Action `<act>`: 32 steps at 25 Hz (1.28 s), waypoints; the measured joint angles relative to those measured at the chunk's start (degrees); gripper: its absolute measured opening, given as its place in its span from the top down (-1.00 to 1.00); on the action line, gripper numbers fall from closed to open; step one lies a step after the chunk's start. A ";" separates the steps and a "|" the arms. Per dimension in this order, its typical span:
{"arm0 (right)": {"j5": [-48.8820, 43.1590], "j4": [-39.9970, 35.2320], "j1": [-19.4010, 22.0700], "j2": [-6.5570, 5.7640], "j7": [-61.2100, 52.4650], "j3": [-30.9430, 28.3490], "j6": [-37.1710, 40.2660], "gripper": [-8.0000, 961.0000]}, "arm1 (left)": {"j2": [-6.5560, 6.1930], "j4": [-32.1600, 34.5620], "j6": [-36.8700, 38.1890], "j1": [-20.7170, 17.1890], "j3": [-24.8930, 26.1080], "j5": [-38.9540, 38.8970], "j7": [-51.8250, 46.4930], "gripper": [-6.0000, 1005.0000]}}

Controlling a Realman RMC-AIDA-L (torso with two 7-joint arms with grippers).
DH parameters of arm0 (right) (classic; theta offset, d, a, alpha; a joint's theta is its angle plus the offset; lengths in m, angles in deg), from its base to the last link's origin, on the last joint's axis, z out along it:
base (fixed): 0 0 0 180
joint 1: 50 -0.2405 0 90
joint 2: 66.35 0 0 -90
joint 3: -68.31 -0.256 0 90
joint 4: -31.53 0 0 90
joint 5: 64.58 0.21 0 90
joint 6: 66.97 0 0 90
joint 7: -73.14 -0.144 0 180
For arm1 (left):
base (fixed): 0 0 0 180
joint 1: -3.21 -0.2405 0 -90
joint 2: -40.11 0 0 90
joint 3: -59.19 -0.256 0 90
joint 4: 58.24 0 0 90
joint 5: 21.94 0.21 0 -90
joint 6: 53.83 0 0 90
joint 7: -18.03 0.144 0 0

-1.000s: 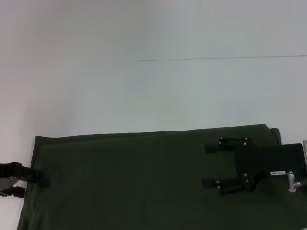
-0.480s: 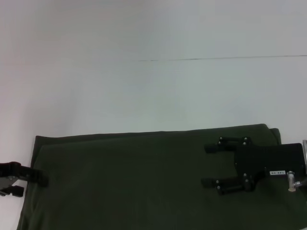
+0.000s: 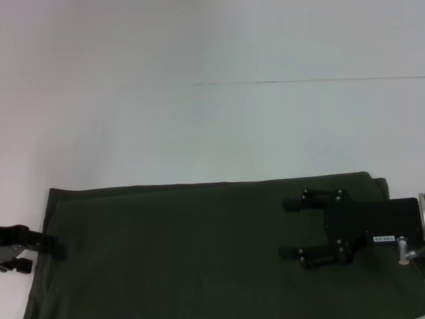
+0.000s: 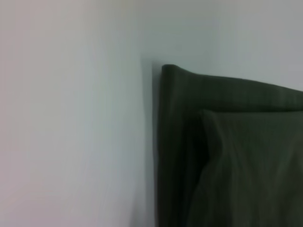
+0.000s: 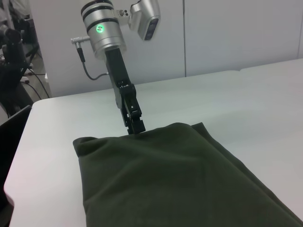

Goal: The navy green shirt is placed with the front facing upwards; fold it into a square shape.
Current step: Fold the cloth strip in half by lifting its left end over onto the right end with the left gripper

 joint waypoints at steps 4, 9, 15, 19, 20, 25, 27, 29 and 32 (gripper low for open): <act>0.11 -0.16 0.03 0.00 0.00 0.00 -0.02 -0.87 | -0.01 -0.42 0.18 0.01 -0.02 0.00 -0.02 -0.77; 0.11 -0.15 0.07 0.00 0.00 0.00 -0.06 -0.87 | -0.02 -1.43 0.42 0.24 0.34 -0.32 -0.04 -0.77; 0.04 -0.24 0.09 0.00 0.00 -0.01 -0.07 -0.87 | -0.27 -3.70 1.03 0.89 1.94 -1.59 -0.14 -0.77; 0.08 -0.37 0.04 -0.06 -0.04 0.00 -0.03 -0.87 | -0.25 -4.87 0.39 0.94 1.97 -2.61 -0.70 -0.77; 0.09 -0.38 0.04 -0.07 -0.06 0.00 0.01 -0.87 | -0.21 -5.06 0.31 0.96 1.98 -2.85 -0.73 -0.77; 0.12 -0.47 -0.05 -0.09 -0.08 -0.01 0.01 -0.87 | -0.03 -5.28 0.19 1.27 1.92 -3.45 -0.75 -0.77; 0.14 -0.48 -0.10 -0.09 -0.09 -0.01 0.01 -0.87 | -0.02 -5.29 0.00 1.34 1.79 -3.46 -0.77 -0.77; 0.15 -0.48 -0.14 -0.09 -0.08 -0.08 0.01 -0.87 | -0.01 -5.30 -0.25 1.38 1.56 -3.47 -0.81 -0.77; 0.18 -0.48 -0.20 -0.09 -0.14 -0.28 0.01 -0.87 | -0.03 -5.20 -0.35 1.40 1.46 -3.30 -0.81 -0.70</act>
